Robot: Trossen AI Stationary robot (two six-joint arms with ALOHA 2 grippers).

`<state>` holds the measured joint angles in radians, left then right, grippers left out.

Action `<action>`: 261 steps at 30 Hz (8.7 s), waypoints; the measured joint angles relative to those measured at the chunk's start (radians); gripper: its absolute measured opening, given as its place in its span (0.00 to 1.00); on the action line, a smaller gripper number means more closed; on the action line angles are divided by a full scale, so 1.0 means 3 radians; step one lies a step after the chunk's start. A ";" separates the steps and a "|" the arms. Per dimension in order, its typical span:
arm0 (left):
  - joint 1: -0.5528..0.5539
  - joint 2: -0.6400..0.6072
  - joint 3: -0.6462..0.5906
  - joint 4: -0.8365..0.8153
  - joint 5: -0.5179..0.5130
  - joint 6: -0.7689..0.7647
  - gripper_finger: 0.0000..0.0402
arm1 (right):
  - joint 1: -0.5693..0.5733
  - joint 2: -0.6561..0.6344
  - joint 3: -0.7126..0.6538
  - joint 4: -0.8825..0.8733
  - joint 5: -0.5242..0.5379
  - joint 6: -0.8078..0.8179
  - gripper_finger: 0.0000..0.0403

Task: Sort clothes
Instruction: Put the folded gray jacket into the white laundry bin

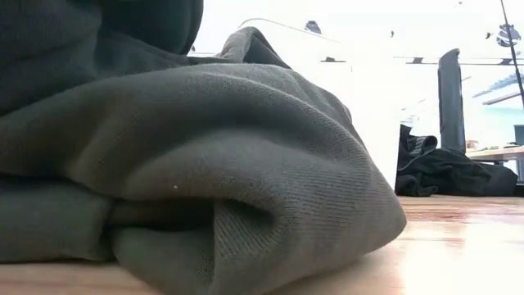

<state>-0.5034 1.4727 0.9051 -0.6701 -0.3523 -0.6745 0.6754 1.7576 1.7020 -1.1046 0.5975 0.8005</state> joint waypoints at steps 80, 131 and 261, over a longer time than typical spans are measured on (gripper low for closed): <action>0.1050 -0.1378 -0.1039 0.1559 0.1749 0.1032 0.03 | -0.0071 0.0001 -0.0003 -0.0047 -0.0157 -0.0090 0.62; 0.0282 -0.0604 -0.0982 0.1959 0.0837 0.0367 0.39 | -0.0070 0.0004 -0.0003 -0.0048 -0.0163 -0.0112 0.62; 0.0787 0.0961 -0.0340 0.1457 0.1168 0.0985 0.44 | -0.0069 0.0011 -0.0003 0.0058 -0.0353 -0.0177 0.62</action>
<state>-0.2673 1.7611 0.8032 -0.2330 -0.0019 -0.3790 0.6547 1.7611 1.7012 -1.0870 0.4915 0.7475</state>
